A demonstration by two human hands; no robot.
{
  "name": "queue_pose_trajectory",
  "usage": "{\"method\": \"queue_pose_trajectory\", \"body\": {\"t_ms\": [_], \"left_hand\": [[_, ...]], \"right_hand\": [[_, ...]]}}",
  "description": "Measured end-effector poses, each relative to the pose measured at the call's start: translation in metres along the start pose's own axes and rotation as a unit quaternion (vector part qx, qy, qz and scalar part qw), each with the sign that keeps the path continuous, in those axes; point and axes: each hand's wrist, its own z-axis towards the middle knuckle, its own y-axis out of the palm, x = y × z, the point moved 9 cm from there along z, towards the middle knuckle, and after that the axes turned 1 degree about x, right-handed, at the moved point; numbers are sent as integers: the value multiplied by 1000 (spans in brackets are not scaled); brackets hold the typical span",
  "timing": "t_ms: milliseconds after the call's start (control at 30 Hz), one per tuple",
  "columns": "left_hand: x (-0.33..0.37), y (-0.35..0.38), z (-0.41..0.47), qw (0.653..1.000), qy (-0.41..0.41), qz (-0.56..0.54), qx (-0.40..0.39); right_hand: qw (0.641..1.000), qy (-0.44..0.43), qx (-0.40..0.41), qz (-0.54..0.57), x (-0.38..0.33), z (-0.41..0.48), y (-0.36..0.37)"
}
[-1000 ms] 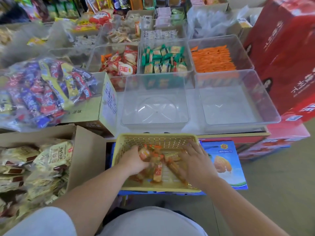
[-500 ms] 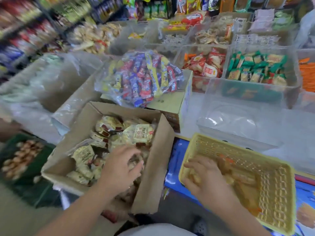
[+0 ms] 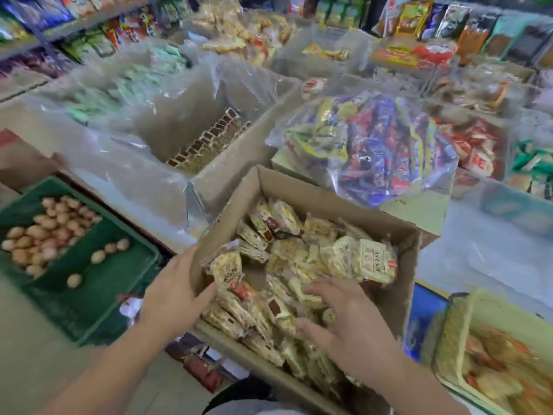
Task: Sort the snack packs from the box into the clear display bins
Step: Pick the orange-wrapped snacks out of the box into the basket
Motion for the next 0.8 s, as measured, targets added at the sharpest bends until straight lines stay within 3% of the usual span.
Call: {"method": "queue_pose_trajectory", "body": {"t_ms": [133,233,467,800], "left_hand": [[-9,0,-2,995,6,-97,22],[-6,-2,-3,991,23,-133,18],[-12,2,-2,987,64,-148,13],[-14,2,1,983,102,-147,36]], "right_hand": [[985,50,-159,54,-27,53,83],[971,88,-213,71,-38,79,133],[949,81,-266,-150,-35,103,193],[949,59,-258,-169,-29,93,181]]}}
